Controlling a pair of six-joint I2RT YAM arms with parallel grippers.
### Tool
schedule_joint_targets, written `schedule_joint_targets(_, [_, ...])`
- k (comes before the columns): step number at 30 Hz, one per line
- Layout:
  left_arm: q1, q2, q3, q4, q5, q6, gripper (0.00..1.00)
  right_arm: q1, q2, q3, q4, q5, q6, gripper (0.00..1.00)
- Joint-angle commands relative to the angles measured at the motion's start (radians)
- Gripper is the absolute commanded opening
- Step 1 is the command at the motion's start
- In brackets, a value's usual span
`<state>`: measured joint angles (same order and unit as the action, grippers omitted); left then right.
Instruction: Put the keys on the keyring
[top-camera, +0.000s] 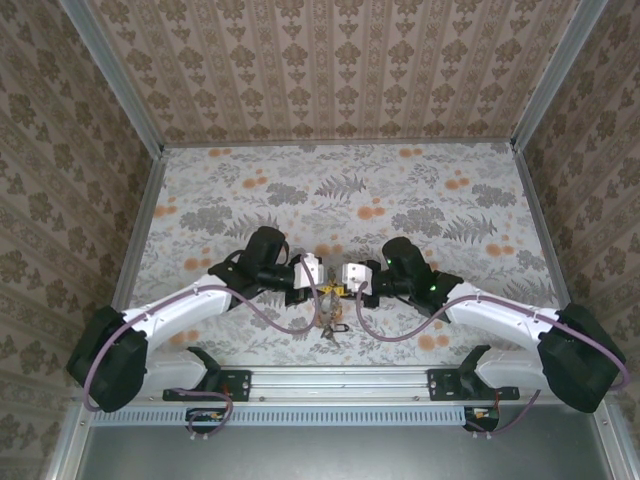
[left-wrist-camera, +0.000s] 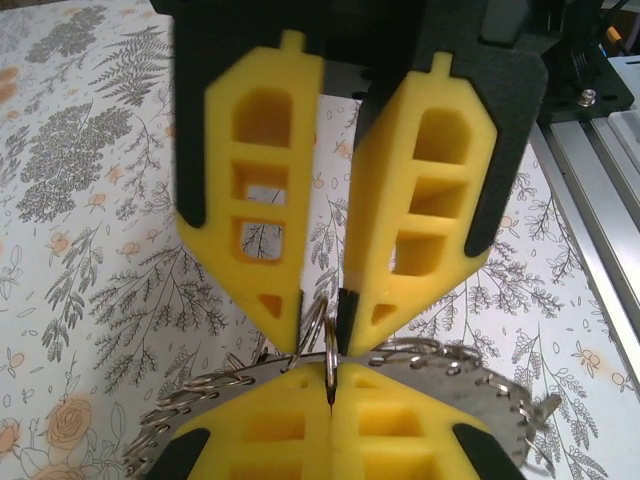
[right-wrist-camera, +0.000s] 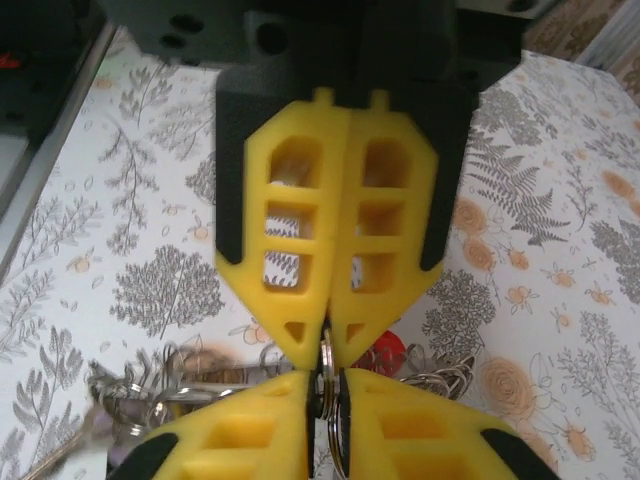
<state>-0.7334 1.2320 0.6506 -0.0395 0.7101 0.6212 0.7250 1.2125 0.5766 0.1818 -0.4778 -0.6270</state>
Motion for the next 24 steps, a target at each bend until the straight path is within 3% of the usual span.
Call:
schedule_joint_targets(1, [-0.008, 0.007, 0.032, -0.019, 0.014, -0.004, 0.0, 0.006, 0.008, 0.013, 0.001, 0.021, 0.011, 0.02])
schedule_joint_targets(3, [-0.008, 0.007, 0.029, -0.015, 0.012, -0.007, 0.0, 0.006, 0.0, -0.001, 0.028, 0.018, 0.027, 0.0])
schedule_joint_targets(5, [-0.006, 0.0, 0.014, 0.007, 0.011, -0.019, 0.1, 0.005, -0.008, -0.028, 0.094, 0.022, 0.069, 0.0])
schedule_joint_targets(9, [-0.002, -0.025, -0.044, 0.09, 0.012, -0.056, 0.2, -0.009, -0.025, -0.119, 0.311, 0.01, 0.207, 0.0])
schedule_joint_targets(17, [0.014, -0.035, -0.077, 0.133, 0.049, -0.072, 0.22, -0.015, -0.005, -0.196, 0.538, -0.011, 0.328, 0.0])
schedule_joint_targets(24, [0.018, -0.026, -0.081, 0.176, 0.078, -0.088, 0.21, -0.021, -0.006, -0.207, 0.572, -0.044, 0.349, 0.0])
